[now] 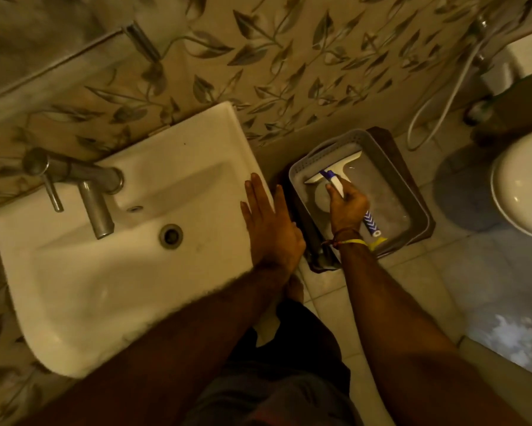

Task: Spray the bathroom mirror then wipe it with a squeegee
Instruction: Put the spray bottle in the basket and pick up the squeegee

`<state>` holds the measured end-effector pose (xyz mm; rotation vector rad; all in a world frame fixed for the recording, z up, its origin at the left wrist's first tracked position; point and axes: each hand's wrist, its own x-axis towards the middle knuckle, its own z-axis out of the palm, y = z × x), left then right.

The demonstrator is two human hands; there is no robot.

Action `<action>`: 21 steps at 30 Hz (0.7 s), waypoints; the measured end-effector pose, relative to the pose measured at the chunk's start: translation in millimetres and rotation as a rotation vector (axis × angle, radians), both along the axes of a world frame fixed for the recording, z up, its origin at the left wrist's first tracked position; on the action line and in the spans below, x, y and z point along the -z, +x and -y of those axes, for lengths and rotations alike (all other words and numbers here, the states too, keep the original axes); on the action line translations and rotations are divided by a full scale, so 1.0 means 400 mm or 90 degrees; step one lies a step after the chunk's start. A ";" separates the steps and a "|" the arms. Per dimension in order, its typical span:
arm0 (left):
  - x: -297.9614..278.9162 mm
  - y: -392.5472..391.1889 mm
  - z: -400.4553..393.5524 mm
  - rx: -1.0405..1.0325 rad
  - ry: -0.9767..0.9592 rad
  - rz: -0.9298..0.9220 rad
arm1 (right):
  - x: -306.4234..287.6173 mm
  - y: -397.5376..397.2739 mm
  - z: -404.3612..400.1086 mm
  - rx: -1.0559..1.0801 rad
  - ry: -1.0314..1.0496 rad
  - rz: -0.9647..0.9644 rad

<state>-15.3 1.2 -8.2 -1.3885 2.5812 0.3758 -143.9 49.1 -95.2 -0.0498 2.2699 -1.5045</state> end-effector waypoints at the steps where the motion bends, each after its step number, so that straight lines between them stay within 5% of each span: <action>1: -0.002 0.000 -0.001 0.003 0.001 0.003 | 0.002 0.001 -0.005 -0.003 0.008 0.007; 15: -0.011 0.004 0.001 0.030 -0.018 0.031 | -0.028 -0.057 -0.057 -0.148 0.056 -0.039; 21: -0.004 0.010 -0.002 0.026 -0.038 0.032 | 0.024 -0.076 -0.077 0.006 0.127 -0.037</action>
